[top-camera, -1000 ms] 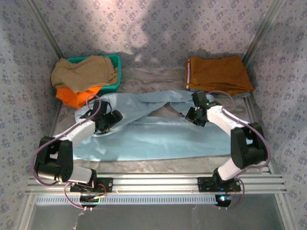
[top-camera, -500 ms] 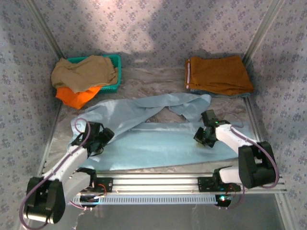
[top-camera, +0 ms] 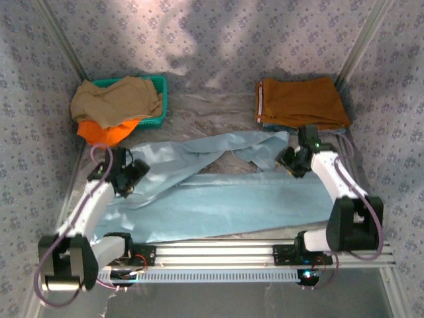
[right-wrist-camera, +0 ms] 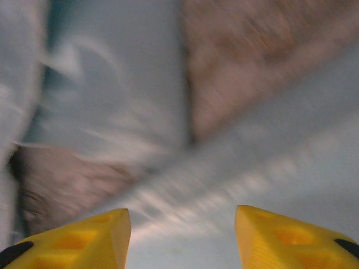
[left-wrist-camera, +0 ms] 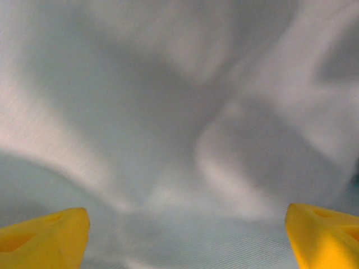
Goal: Fold and stack the trousers
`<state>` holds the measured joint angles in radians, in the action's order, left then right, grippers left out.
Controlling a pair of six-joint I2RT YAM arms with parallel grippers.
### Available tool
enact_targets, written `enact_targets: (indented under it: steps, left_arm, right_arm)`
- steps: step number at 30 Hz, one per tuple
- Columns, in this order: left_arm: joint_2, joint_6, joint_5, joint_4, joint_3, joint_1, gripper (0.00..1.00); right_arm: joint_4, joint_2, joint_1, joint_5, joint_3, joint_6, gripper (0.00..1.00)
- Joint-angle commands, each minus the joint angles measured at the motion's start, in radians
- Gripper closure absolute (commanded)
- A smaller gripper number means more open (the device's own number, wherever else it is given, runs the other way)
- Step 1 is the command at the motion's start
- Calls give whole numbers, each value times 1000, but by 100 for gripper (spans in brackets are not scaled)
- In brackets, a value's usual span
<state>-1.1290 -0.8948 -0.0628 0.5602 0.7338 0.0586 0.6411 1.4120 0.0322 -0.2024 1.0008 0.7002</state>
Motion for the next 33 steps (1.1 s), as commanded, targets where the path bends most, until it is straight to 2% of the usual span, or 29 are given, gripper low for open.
enact_targets:
  steps: [1, 7, 12, 15, 17, 19, 22, 25, 27, 33]
  left_arm:
    - [-143, 88, 6, -51, 163, -4, 6]
    - [-408, 86, 3, -106, 358, -9, 0]
    - [-584, 66, -28, -135, 456, -11, 1]
    - [-658, 69, -21, -132, 505, -12, 6]
    - [-688, 72, -14, -142, 517, -19, 15]
    - [-717, 86, -14, -142, 534, -32, 28]
    - [-750, 119, -1, -125, 563, -52, 55]
    - [-753, 138, -11, -115, 568, -72, 81]
    - [-737, 147, -8, -116, 560, -80, 100]
    - [-619, 151, -19, -150, 488, -86, 100]
  right_arm:
    - [-121, 151, 16, -30, 113, 75, 42]
    - [-216, 392, 29, -23, 285, 169, 36]
    - [-230, 519, 14, -43, 357, 180, 35]
    - [-250, 559, -1, -52, 382, 176, 35]
    - [-251, 582, -5, -57, 403, 169, 39]
    - [-243, 607, -9, -67, 423, 159, 49]
    - [-249, 614, -18, -69, 437, 143, 81]
    - [-243, 609, -28, -71, 452, 124, 99]
    - [-237, 597, -32, -74, 454, 114, 100]
    - [-225, 441, -13, -22, 400, 65, 100]
